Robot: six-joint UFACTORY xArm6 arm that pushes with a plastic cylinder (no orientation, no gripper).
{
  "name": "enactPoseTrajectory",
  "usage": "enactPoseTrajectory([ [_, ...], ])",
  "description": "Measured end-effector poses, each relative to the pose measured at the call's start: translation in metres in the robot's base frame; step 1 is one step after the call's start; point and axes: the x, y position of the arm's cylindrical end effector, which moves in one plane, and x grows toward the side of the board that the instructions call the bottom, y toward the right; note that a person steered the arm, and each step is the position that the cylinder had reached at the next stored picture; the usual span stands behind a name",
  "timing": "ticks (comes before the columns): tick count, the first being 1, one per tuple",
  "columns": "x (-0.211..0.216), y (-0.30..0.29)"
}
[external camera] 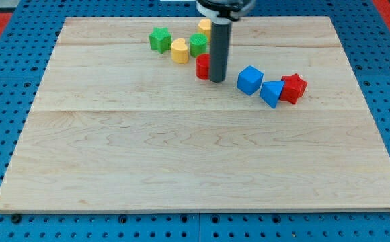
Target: Move red circle slightly right
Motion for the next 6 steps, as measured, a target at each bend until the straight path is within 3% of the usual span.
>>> enactPoseTrajectory([
  [1,0.022,0.010],
  [2,0.032,-0.028],
  [3,0.014,-0.076],
  [6,-0.022,-0.041],
])
